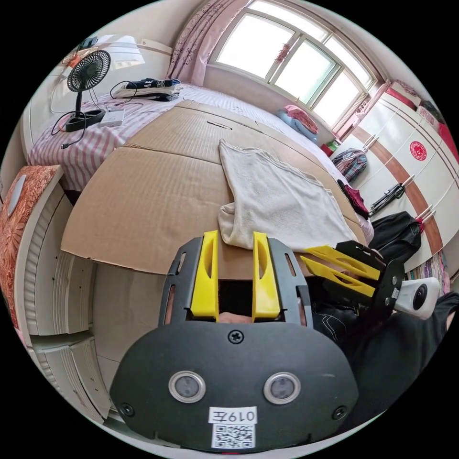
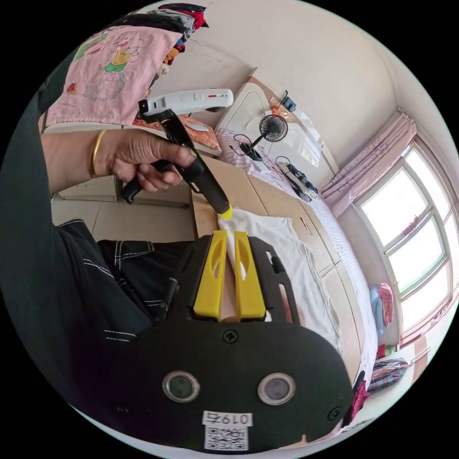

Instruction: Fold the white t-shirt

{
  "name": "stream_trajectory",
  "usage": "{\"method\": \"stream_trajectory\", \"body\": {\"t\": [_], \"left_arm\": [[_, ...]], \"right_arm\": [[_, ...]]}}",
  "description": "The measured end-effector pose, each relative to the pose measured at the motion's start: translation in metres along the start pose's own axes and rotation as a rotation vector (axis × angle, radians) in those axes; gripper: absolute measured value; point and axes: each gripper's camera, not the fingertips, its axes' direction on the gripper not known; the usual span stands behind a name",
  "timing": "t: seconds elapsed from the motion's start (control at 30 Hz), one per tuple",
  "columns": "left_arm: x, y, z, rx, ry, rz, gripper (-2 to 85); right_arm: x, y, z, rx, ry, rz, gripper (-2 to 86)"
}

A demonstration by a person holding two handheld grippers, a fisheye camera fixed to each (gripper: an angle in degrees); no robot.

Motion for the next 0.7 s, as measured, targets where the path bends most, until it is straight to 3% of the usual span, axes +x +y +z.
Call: {"method": "stream_trajectory", "body": {"t": [0.23, 0.4, 0.7], "left_arm": [[-0.034, -0.021, 0.011, -0.014, -0.005, -0.006, 2.9], [-0.07, -0.039, 0.018, -0.019, 0.154, -0.051, 1.6], [-0.1, -0.075, 0.016, 0.04, 0.28, -0.064, 1.5]], "right_arm": [[-0.021, -0.045, 0.005, -0.036, 0.052, -0.055, 5.3], [-0.032, -0.081, 0.016, -0.084, 0.018, -0.047, 10.8], [-0.069, -0.143, 0.033, -0.152, 0.229, -0.089, 12.5]]}}
